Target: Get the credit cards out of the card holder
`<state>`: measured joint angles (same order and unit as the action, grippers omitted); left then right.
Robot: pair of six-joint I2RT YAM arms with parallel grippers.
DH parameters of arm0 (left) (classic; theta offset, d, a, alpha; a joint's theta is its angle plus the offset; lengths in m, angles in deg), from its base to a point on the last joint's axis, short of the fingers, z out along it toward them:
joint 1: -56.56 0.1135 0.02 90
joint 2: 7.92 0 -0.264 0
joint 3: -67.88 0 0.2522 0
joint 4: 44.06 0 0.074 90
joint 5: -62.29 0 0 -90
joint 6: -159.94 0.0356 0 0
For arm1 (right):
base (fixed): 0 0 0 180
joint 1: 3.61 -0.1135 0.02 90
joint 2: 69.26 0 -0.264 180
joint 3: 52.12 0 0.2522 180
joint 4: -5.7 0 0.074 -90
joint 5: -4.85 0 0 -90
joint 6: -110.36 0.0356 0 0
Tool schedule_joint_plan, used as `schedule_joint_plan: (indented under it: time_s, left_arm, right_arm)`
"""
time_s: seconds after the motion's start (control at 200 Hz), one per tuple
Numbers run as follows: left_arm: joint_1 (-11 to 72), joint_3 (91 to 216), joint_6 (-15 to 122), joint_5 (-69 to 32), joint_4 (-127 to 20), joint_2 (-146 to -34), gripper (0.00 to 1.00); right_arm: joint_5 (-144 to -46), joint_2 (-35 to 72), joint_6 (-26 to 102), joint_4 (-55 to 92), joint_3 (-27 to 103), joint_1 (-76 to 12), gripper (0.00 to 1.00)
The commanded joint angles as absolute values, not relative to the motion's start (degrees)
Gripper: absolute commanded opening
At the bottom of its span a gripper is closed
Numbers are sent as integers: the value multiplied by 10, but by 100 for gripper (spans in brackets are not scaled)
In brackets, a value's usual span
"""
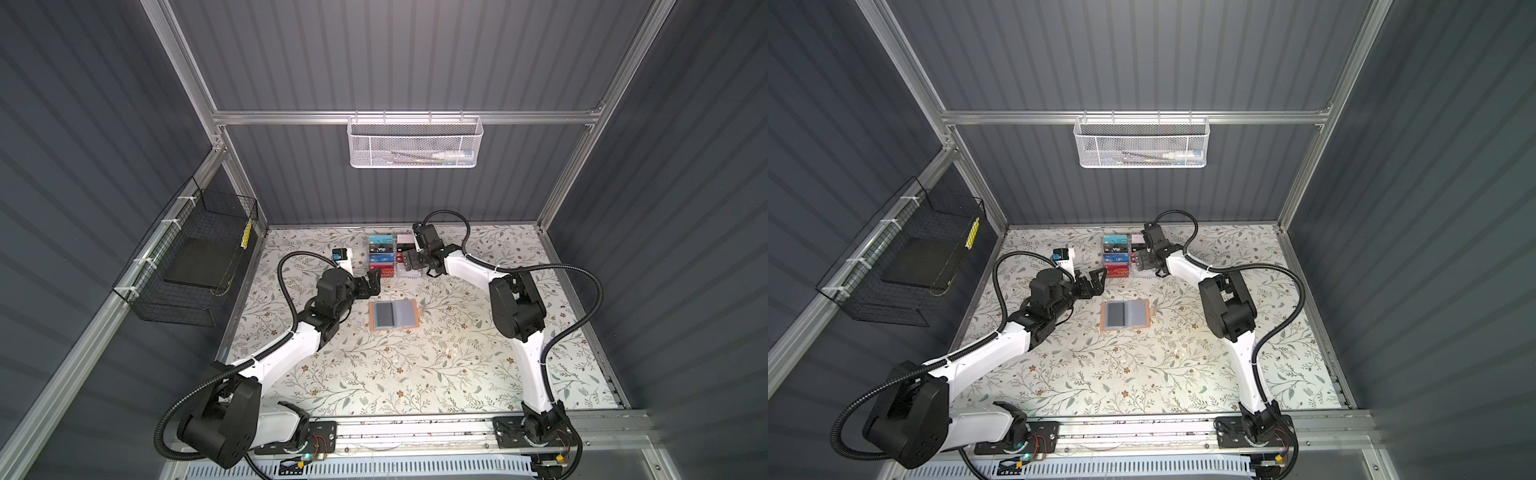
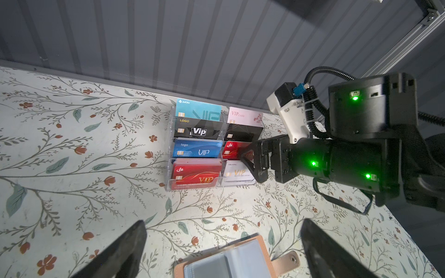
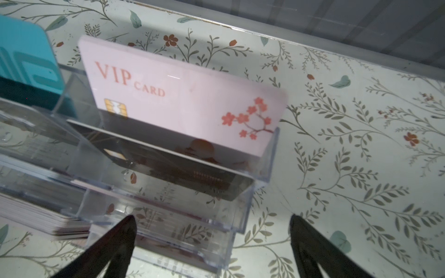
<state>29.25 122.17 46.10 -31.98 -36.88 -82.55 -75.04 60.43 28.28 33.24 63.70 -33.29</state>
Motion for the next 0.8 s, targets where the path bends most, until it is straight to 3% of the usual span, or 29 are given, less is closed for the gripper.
schedule_joint_plan:
  time_s: [0.0,0.22,0.51,0.65,0.795]
  left_arm:
    - [296,1223,462,-317,-377,-811,100]
    - [299,1257,498,-355,-445,-804,100]
    - [330,1244,555,-530,-449,-824,100]
    - [339,1206,593,-646,-390,-857,100]
    - [386,1164,608,-672,-344,-893,100]
  right_arm:
    - [-754,565,294,337,624,-331,99]
    - [-757,475,303,321,547,-331,99]
    - [-736,256,328,287,327,-283,99]
    - [-689,155,344,237,197,-232,99]
    - [-594,81,335,195,99,-196,99]
